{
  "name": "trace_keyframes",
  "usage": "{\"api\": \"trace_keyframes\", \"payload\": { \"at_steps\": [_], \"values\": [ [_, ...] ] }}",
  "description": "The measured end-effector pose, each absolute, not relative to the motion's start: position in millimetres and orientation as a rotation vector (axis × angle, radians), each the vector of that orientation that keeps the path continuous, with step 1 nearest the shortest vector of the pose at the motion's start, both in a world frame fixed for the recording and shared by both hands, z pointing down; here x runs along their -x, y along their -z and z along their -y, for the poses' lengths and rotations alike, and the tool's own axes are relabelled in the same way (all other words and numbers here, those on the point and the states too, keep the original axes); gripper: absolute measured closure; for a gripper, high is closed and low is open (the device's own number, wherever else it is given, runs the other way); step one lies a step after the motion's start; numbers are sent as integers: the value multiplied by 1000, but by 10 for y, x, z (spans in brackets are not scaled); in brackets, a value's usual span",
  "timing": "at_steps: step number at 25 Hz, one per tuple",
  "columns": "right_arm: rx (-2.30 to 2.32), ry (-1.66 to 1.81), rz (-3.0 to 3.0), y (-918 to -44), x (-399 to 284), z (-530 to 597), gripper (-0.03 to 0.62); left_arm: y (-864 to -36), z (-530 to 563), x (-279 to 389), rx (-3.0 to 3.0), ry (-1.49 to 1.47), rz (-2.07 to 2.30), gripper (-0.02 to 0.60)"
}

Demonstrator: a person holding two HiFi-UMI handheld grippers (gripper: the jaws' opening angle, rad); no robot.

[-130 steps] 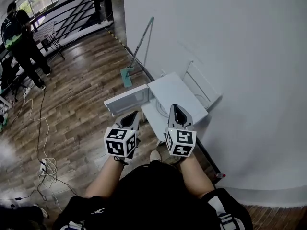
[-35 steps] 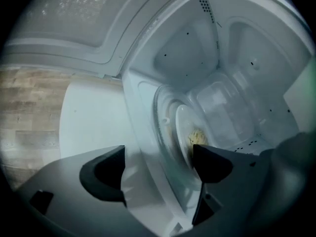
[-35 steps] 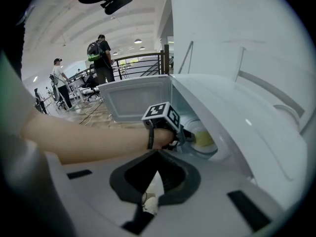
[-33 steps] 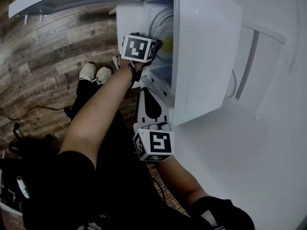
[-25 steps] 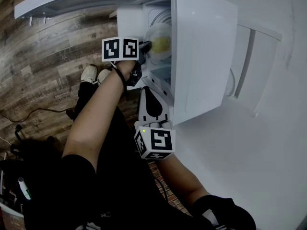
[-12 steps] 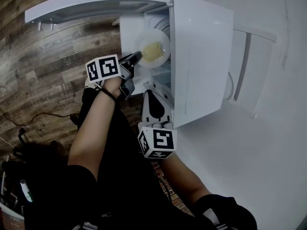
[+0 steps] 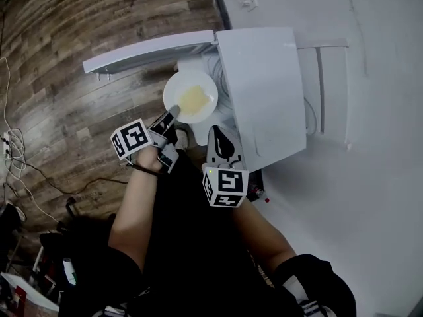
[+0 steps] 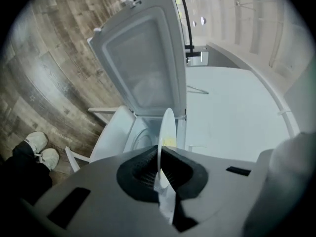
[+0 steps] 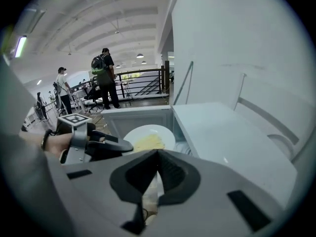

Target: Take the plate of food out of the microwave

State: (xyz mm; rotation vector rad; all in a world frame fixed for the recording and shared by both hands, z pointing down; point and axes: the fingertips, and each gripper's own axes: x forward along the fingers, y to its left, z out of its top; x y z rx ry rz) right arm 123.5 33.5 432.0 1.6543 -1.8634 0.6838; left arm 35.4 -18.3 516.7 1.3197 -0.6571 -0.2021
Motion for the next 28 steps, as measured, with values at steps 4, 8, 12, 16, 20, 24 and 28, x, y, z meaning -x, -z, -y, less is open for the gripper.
{"api": "trace_keyframes", "payload": {
  "at_steps": [4, 8, 12, 16, 20, 24, 28],
  "values": [
    [-1725, -655, 1913, -3843, -1250, -146, 582, -4502, 258, -205, -1357, 209, 657, 572],
    [-1806, -560, 1889, -3327, -1427, -49, 582, -3836, 307, -172, -1359, 251, 653, 572],
    [-1908, -583, 1875, -2907, -1636, -11, 582, -3362, 359, -146, -1371, 211, 670, 572],
    [-2015, -588, 1912, -2418, -1765, 65, 582, -2860, 420, -212, -1383, 201, 665, 571],
    [-2121, -529, 1962, -1890, -1897, 81, 582, -2416, 458, -379, -1441, 205, 632, 571],
    [-2228, -464, 1981, -1543, -2076, 116, 582, -2049, 560, -596, -1499, 206, 566, 571],
    [-2277, -460, 1978, -1479, -2204, 148, 582, -1823, 627, -760, -1514, 229, 525, 571]
  ]
}}
